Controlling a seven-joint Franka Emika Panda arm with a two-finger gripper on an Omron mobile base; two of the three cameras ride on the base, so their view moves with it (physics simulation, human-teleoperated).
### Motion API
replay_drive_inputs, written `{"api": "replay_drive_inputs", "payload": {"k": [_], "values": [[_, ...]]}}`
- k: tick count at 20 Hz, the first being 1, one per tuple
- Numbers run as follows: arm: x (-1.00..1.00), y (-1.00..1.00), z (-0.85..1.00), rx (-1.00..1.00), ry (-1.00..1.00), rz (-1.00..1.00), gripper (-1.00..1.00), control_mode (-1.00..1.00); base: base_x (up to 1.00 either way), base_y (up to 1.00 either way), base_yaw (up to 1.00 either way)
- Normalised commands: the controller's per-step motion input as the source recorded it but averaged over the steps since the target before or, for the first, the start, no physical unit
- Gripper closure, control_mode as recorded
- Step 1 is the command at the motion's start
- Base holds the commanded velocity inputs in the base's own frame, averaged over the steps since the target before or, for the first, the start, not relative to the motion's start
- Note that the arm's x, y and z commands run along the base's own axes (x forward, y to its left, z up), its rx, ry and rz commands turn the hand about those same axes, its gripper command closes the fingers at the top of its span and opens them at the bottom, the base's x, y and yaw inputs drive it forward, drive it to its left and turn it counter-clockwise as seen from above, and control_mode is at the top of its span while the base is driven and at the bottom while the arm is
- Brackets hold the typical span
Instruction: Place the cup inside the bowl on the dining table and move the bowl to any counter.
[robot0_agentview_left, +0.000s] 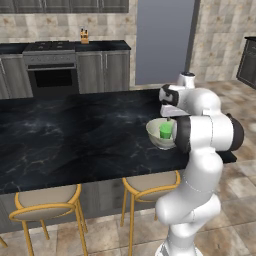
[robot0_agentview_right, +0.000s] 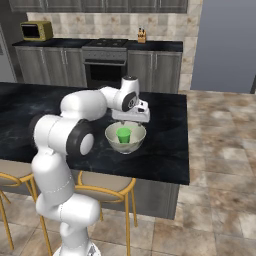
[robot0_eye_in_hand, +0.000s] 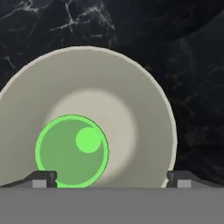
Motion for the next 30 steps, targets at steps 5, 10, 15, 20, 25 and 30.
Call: {"api": "replay_drive_inputs", "payload": {"k": [5, 10, 15, 20, 25, 30], "values": [[0.0, -0.48, -0.01, 0.02, 0.04, -0.04, -1.0, -1.0, 0.0, 0.0, 0.0], [0.0, -0.43, 0.0, 0.05, 0.03, -0.02, -1.0, -1.0, 0.0, 0.0, 0.0], [0.0, -0.29, 0.0, 0.19, 0.0, 0.0, -1.0, -1.0, 0.0, 0.0, 0.0], [0.0, -0.24, 0.0, 0.27, 0.0, 0.0, -1.0, -1.0, 0.0, 0.0, 0.0], [0.0, -0.23, 0.0, 0.24, 0.0, 0.0, -1.0, -1.0, 0.0, 0.0, 0.0], [0.0, -0.06, 0.0, 0.09, 0.0, 0.0, -1.0, -1.0, 0.0, 0.0, 0.0]]}}
